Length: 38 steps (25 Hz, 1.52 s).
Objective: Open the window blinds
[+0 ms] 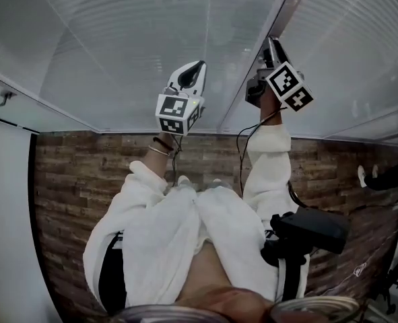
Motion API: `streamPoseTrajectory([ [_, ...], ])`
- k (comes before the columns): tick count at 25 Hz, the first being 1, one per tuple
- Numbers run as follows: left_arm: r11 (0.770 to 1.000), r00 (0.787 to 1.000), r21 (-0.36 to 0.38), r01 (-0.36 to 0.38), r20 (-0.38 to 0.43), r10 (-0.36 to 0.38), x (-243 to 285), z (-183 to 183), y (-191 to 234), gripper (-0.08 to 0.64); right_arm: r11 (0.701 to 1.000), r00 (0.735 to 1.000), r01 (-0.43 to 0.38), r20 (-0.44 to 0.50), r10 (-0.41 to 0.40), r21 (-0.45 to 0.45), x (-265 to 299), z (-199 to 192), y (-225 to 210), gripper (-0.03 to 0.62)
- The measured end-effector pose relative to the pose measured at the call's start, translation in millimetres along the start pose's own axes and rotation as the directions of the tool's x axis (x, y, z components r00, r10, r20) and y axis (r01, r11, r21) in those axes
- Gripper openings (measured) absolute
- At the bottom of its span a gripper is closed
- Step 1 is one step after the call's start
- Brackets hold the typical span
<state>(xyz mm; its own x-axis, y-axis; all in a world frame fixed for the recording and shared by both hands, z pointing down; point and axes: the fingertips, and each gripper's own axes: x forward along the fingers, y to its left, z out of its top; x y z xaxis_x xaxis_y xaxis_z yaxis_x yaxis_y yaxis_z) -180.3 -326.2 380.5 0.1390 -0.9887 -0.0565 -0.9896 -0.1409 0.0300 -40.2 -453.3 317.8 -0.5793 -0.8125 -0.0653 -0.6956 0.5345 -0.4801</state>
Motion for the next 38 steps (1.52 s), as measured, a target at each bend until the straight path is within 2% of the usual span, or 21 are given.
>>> streamPoseTrajectory([
  [2,1.000,1.000,-0.003,-0.005,-0.002,0.005,-2.0,-0.8,2.6,0.002,1.000,1.000,-0.007,-0.003,0.007,-0.011,-0.9,0.3,-0.8,0.130],
  [3,1.000,1.000,-0.002,-0.006,-0.003,0.006,-2.8,-1.3,3.4,0.002,0.983,0.999,0.013,-0.034,-0.020,-0.181,-1.1,-1.5,-1.4,0.130],
  [4,1.000,1.000,-0.002,-0.007,-0.004,0.007,-3.3,-1.8,4.2,0.002,0.912,0.995,0.037,-0.068,-0.071,-0.409,-0.9,-4.4,-1.8,0.130],
  [7,1.000,1.000,-0.003,-0.007,-0.005,0.007,-2.8,-2.6,6.1,0.002,0.425,0.971,0.050,-0.056,-0.233,-0.904,1.8,-8.3,4.7,0.130],
  [8,1.000,1.000,-0.004,-0.005,-0.006,0.005,-2.4,-2.8,5.8,0.002,0.306,0.966,0.041,-0.040,-0.256,-0.951,2.5,-8.3,7.9,0.130],
  [9,1.000,1.000,-0.004,-0.003,-0.005,0.003,-1.9,-3.1,4.6,0.002,0.259,0.964,0.035,-0.036,-0.264,-0.965,2.7,-8.0,9.9,0.130],
  [10,1.000,1.000,-0.003,0.000,-0.005,0.000,-1.4,-3.4,3.1,0.002,0.284,0.965,0.035,-0.042,-0.259,-0.958,2.5,-7.4,10.7,0.130],
  [11,1.000,1.000,-0.001,0.003,-0.005,-0.003,-0.8,-3.7,1.5,0.002,0.369,0.970,0.040,-0.053,-0.238,-0.929,2.2,-6.6,10.5,0.130],
  [14,1.000,1.000,-0.004,0.003,-0.004,-0.003,0.0,-4.3,-0.5,0.002,0.797,0.993,0.050,-0.056,-0.104,-0.602,1.5,-4.2,5.1,0.130],
  [16,1.000,1.000,-0.007,-0.001,-0.003,0.001,0.7,-4.6,0.2,0.002,0.975,1.000,0.019,-0.018,-0.024,-0.220,0.1,-2.1,0.6,0.130],
  [18,1.000,1.000,-0.008,-0.003,-0.002,0.003,1.7,-4.2,1.4,0.002,0.999,1.000,-0.018,0.012,0.017,0.045,-0.8,0.1,-0.9,0.130],
  [19,1.000,1.000,-0.009,-0.004,0.000,0.004,2.0,-3.8,2.2,0.002,0.997,1.000,-0.025,0.010,0.025,0.067,-1.0,0.9,-0.6,0.130],
  [22,1.000,1.000,-0.009,-0.005,0.002,0.005,2.9,-4.6,5.1,0.002,0.956,0.999,-0.003,-0.045,-0.011,-0.294,0.1,0.3,2.0,0.130],
  [24,1.000,1.000,-0.011,-0.008,-0.001,0.008,4.9,-5.3,7.7,0.002,0.751,0.995,0.023,-0.060,-0.083,-0.660,2.3,-0.2,6.8,0.130],
  [26,1.000,1.000,-0.012,-0.011,-0.001,0.011,6.5,-4.5,9.6,0.002,0.447,0.984,0.029,-0.054,-0.172,-0.894,4.0,-2.6,12.7,0.130],
  [27,1.000,1.000,-0.011,-0.011,0.000,0.011,6.7,-4.0,10.1,0.002,0.345,0.978,0.026,-0.048,-0.203,-0.938,3.9,-4.1,14.3,0.130],
  [28,1.000,1.000,-0.009,-0.012,0.001,0.012,6.6,-3.5,10.6,0.002,0.316,0.976,0.023,-0.048,-0.214,-0.948,3.7,-4.8,15.2,0.130],
  [29,1.000,1.000,-0.008,-0.014,0.002,0.014,6.5,-2.8,11.0,0.002,0.359,0.978,0.023,-0.054,-0.204,-0.933,3.4,-4.3,15.7,0.130],
  [34,1.000,1.000,-0.006,-0.027,0.004,0.027,9.0,-3.3,12.4,0.002,0.837,0.996,0.055,-0.032,-0.087,-0.545,2.6,1.2,5.7,0.130],
  [36,0.999,0.999,-0.007,-0.039,0.007,0.039,9.9,-2.9,14.0,0.002,0.941,0.998,0.049,-0.007,-0.055,-0.333,1.9,2.7,1.5,0.130],
  [38,0.999,0.999,-0.010,-0.046,0.009,0.046,10.5,-2.9,14.6,0.002,0.988,0.999,0.037,0.020,-0.035,-0.153,1.6,3.5,-2.2,0.130],
])
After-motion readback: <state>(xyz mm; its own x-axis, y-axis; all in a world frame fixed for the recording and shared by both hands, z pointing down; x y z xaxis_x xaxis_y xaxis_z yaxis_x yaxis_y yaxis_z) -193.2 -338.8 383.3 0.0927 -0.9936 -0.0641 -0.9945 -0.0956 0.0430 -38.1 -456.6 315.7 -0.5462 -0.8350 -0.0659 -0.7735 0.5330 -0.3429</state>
